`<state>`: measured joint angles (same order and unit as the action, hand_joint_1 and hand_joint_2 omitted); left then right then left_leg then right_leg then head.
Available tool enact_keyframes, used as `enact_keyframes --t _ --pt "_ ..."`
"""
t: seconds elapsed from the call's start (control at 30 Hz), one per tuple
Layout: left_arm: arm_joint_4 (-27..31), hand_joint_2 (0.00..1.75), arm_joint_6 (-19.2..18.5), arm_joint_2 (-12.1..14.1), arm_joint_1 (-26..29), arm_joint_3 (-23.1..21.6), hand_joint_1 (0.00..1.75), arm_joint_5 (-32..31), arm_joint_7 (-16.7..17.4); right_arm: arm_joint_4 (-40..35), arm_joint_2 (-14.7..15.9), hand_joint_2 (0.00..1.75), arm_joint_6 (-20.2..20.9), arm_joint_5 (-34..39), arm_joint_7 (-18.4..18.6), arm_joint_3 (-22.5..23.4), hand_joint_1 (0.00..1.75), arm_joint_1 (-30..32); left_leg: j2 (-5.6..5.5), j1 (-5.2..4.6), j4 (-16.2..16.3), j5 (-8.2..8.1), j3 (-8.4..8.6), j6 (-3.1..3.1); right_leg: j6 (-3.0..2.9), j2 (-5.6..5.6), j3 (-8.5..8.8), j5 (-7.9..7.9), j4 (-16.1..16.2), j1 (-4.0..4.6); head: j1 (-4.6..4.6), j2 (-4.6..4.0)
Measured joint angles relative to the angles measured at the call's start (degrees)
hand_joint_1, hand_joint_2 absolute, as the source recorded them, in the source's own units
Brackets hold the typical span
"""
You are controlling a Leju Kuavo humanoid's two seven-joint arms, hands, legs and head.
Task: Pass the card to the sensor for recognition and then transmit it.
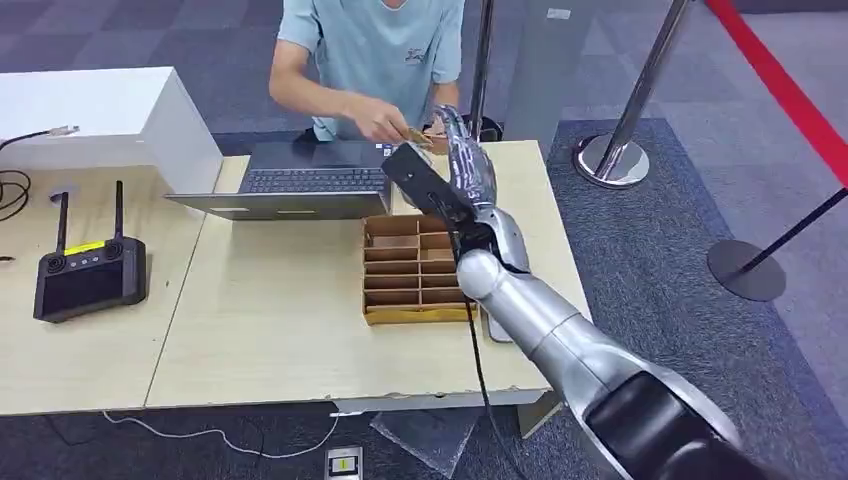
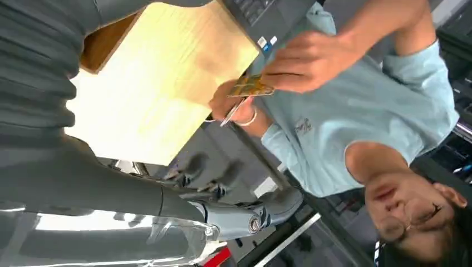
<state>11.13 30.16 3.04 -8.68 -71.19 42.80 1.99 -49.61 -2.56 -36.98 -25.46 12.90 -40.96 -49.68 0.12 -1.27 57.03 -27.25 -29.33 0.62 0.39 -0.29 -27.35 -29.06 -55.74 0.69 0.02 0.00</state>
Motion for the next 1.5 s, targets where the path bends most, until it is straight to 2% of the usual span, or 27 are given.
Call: enact_keyframes --t 0.3,0.4,0.57,0.77,0.9,1.2,1.5 --pt "0.00 1.75 0.42 -0.04 0.58 0.00 0.00 0.39 -0.07 -7.00 4.38 1.75 -0.11 -4.51 0.76 1.18 0.00 4.13 0.00 0.01 0.06 0.00 0.02 0.00 0.00 0.00 0.02 0.00 0.00 0.00 -0.02 0.00" --pt "0.00 1.75 0.53 -0.04 0.69 0.00 0.00 0.66 -0.09 -10.85 6.82 1.75 -0.15 -6.93 -0.02 2.60 0.00 7.52 -0.01 0.00 0.06 -0.01 0.01 0.01 0.00 0.01 0.01 0.00 0.01 0.00 0.00 0.00" --pt "-0.02 1.75 0.99 0.00 1.10 0.00 0.00 2.10 -0.87 -17.09 9.97 1.75 -2.97 -9.05 -3.24 6.57 0.00 14.25 -0.02 0.00 0.07 -0.03 0.03 0.03 0.00 0.01 0.03 0.00 0.02 0.00 -0.02 0.00" --pt "-0.09 1.75 1.16 0.39 1.51 0.11 0.00 3.08 -0.52 -27.60 13.99 1.75 -3.06 -11.87 0.81 11.97 0.00 23.72 -0.04 0.00 0.08 -0.03 0.03 0.03 0.01 0.00 0.02 0.00 0.03 0.00 0.00 0.00" --pt "-0.13 1.75 1.27 0.59 1.53 0.20 0.00 3.43 -0.37 -33.14 15.78 1.75 -3.06 -12.42 1.05 15.00 0.00 28.73 -0.04 0.00 0.07 -0.04 0.01 0.04 0.00 0.00 0.02 0.00 0.02 0.00 0.00 0.00" --pt "-0.17 1.75 1.57 0.81 1.49 0.33 0.00 3.69 -0.76 -40.39 17.57 1.75 -3.04 -12.46 1.16 18.80 0.00 33.70 -0.02 0.00 0.07 -0.03 0.04 0.03 0.00 0.01 0.04 0.00 0.02 0.00 -0.02 0.00" --pt "-0.17 1.75 1.47 1.03 1.43 0.33 0.00 3.58 0.04 -42.65 17.73 1.75 -3.02 -12.46 0.24 19.02 0.00 35.41 -0.03 0.00 0.07 -0.03 0.02 0.03 0.00 0.01 0.04 0.00 0.02 0.00 0.00 0.00"
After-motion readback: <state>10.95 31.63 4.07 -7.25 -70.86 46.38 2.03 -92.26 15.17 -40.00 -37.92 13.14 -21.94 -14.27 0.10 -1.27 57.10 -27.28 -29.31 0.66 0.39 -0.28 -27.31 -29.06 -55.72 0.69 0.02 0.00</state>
